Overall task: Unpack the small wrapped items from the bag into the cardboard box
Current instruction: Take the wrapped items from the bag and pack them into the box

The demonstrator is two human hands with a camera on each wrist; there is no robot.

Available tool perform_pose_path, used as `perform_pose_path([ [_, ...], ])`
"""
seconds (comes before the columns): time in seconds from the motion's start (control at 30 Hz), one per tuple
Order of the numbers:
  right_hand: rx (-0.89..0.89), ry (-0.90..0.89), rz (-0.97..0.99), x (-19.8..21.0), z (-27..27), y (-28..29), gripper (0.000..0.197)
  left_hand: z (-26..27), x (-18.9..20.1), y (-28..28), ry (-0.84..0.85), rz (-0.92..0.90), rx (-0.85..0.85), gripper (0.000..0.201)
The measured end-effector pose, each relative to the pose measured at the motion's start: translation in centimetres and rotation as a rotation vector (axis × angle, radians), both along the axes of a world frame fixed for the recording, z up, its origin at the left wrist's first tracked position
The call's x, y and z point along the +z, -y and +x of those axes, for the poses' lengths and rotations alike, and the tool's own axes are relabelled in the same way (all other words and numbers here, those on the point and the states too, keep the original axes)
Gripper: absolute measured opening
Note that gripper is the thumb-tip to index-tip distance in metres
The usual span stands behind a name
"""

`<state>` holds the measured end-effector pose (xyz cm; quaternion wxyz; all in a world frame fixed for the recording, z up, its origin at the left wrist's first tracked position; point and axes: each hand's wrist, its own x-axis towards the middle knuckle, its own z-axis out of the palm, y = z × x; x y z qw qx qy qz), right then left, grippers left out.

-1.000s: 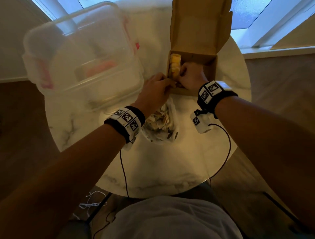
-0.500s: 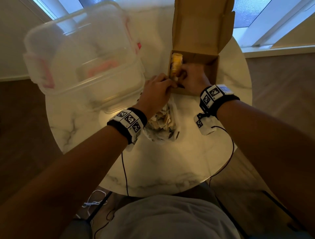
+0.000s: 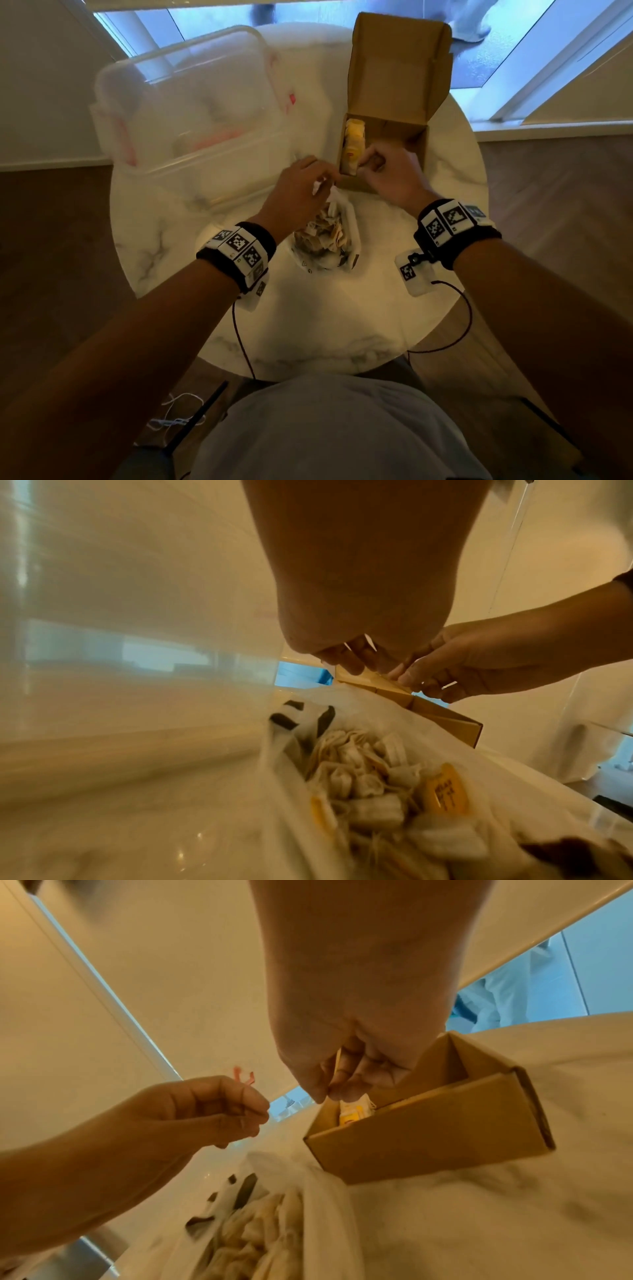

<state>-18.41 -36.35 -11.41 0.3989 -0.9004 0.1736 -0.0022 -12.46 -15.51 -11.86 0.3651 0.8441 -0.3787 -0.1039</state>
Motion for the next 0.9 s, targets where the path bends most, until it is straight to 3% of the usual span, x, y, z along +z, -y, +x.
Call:
perform_pose_path([
  [0.17,0.107,-0.08,0.061,-0.2,-3.7,-3.6,0.011,-3.0,-0.5,-4.9,-0.153,0.185,-0.037,0.019],
  [0.33,0.171,-0.149,0.113,-1.9,-7.2,-6.7,0.013,-4.5,-1.7,-6.2,-0.113,0.295,-0.072,0.037],
  [0.5,0.16,-0.22,0.122,-2.2,-8.7,-7.8,0.012,-4.4,-1.9,-4.8,-0.056,0.412,-0.068,0.036],
  [0.6,0.142,-0.218,0.121,-2.1,-9.1,-7.9,0.013,-4.4,-2.1,-4.6,-0.032,0.401,-0.042,0.022],
  [0.9,0.12,-0.129,0.086,-1.5,-8.9,-7.4,0.015,-4.5,-1.0,-6.0,-0.108,0.15,0.014,0.009],
])
